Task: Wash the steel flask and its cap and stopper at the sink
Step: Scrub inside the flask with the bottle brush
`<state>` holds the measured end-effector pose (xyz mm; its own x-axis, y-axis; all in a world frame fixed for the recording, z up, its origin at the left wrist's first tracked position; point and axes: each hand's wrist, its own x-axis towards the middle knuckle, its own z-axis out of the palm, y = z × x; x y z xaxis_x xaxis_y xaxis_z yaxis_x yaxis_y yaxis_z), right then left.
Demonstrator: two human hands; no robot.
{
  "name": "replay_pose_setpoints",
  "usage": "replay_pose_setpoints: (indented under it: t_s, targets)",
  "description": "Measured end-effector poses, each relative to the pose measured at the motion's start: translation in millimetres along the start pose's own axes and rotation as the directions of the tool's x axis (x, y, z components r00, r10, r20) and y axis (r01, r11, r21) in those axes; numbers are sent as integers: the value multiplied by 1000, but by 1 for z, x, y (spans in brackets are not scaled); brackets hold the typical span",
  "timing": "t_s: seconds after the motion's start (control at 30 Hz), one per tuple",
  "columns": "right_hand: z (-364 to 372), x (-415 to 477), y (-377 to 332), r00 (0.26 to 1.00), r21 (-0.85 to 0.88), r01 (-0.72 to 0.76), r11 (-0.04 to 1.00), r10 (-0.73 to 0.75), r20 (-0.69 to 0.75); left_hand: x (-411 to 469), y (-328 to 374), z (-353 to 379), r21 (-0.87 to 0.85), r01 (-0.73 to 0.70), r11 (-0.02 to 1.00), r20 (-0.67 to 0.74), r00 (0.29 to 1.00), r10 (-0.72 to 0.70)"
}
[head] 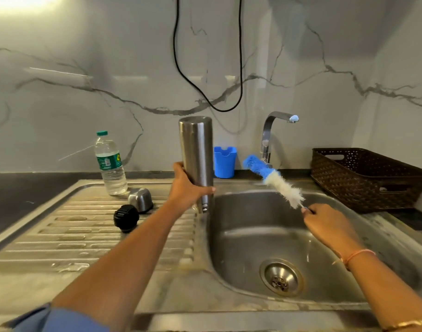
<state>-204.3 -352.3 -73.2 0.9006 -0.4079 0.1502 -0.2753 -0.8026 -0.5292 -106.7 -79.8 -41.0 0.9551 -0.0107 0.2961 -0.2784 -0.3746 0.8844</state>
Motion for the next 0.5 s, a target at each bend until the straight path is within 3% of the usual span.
replay_pose_setpoints:
  t_s: [0.23, 0.5]
  targets:
    - [3, 0, -4, 1000, -39, 0, 999, -1, -13, 37, -22, -45, -18, 82, 996, -173, 981, -84]
    - [9, 0, -8, 1000, -66, -1, 998, 0, -9, 48, -39, -40, 44, 124, 991, -57, 991, -122]
